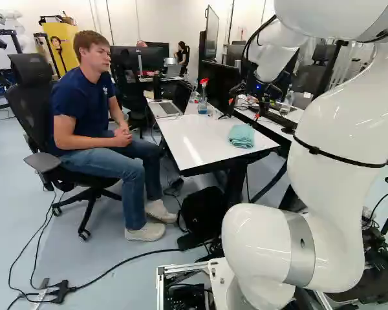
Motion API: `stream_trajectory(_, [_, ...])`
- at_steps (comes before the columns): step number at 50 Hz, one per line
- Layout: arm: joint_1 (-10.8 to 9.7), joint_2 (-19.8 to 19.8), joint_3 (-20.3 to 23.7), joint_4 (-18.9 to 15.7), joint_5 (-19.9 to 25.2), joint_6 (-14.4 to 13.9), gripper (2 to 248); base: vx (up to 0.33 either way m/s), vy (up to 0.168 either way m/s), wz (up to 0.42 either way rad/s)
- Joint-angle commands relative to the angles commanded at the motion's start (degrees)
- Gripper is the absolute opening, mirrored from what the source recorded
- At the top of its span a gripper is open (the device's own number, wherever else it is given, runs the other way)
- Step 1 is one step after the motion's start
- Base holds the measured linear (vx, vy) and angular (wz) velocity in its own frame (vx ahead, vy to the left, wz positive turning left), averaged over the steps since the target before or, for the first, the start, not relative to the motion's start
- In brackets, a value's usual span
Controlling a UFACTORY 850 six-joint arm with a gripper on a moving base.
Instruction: Clean the table with the green towel
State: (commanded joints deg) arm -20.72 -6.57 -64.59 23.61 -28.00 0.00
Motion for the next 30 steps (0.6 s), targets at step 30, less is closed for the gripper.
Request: stream_trajectory(30, [3.0, 2.7, 2.8, 0.0, 0.0, 0.0, 247, 0.000, 0.000, 0.000])
